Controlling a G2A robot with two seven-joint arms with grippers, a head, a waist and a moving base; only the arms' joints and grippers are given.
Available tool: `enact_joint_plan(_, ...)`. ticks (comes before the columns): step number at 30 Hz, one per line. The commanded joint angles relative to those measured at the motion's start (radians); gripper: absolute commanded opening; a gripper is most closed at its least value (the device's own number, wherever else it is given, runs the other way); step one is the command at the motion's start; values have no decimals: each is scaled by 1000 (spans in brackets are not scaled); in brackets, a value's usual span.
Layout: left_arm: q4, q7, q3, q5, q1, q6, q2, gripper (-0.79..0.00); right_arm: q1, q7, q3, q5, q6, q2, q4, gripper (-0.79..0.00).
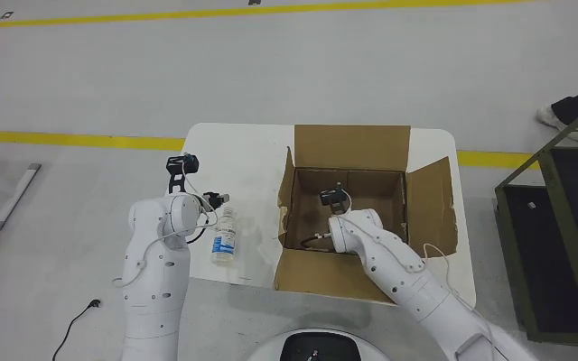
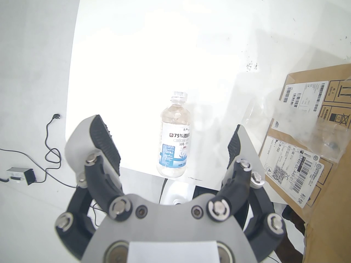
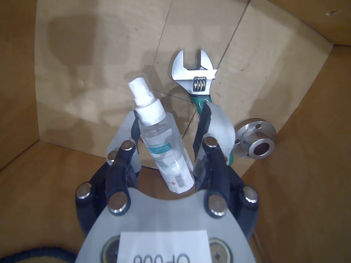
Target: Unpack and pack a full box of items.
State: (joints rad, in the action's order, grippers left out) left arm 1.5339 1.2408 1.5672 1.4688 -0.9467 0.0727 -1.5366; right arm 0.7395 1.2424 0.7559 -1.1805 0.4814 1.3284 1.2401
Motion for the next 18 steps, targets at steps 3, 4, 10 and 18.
enact_joint_plan(3,0,0,0,0,0,0,0,0,3,-2,7,2,-17,6,-15,-188)
enact_joint_plan(4,0,0,0,0,0,0,0,0,3,-4,7,2,-21,8,-20,-175)
enact_joint_plan(10,0,0,0,0,0,0,0,0,-2,-14,8,15,-50,23,-64,-231)
enact_joint_plan(18,0,0,0,0,0,0,0,0,-14,-31,8,32,-71,43,-108,-477)
